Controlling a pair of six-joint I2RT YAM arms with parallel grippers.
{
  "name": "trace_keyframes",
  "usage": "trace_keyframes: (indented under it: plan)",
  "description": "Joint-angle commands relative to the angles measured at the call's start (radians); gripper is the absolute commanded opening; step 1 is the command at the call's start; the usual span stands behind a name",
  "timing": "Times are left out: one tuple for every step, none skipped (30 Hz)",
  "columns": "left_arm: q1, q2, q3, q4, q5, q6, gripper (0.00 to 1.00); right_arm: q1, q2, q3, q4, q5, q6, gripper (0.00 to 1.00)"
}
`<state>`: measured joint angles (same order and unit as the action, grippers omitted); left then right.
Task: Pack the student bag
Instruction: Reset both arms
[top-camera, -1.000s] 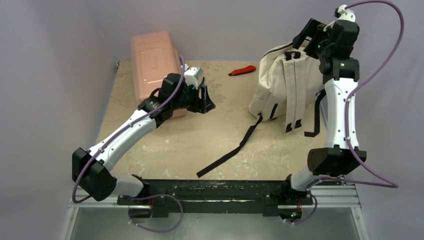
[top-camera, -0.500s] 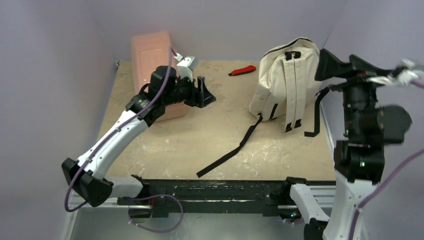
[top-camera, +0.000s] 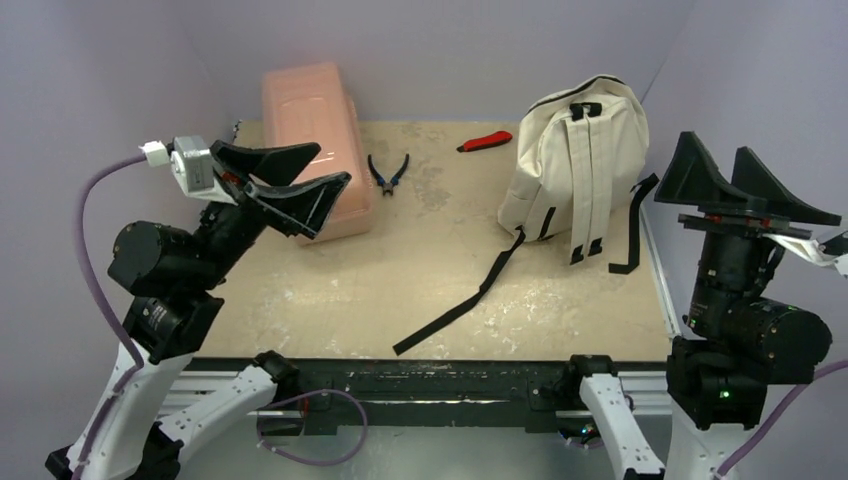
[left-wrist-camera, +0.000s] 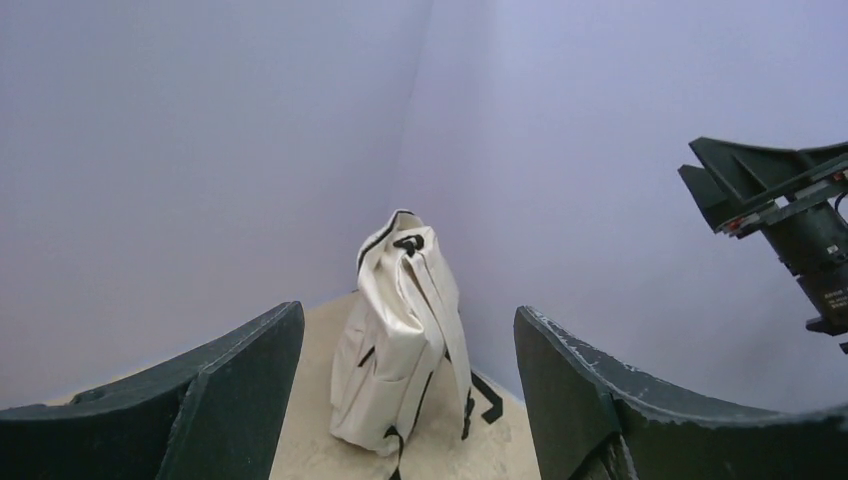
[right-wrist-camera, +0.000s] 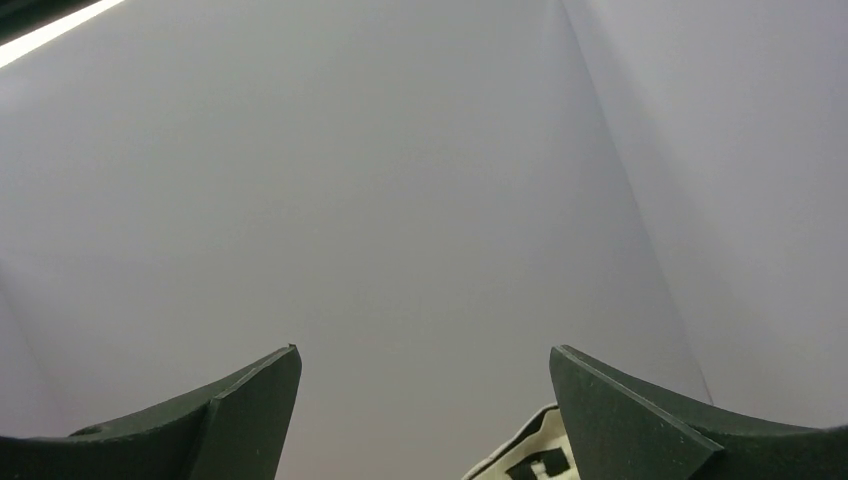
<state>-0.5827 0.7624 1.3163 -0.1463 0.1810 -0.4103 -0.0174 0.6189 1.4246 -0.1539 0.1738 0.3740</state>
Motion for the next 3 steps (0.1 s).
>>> trace_keyframes:
  plan:
    - [0.004,0.048,0.008,0.041,-0.039,0.044,0.77,0.010,-0.042,-0.062,0.049,-0.034,-0.026,0.99]
    - [0.004,0.051,0.009,0.048,-0.032,0.037,0.77,0.010,-0.049,-0.070,0.040,-0.019,-0.021,0.99]
    - [0.003,0.053,0.008,0.059,-0.024,0.032,0.77,0.010,-0.058,-0.078,0.037,0.003,-0.010,0.99]
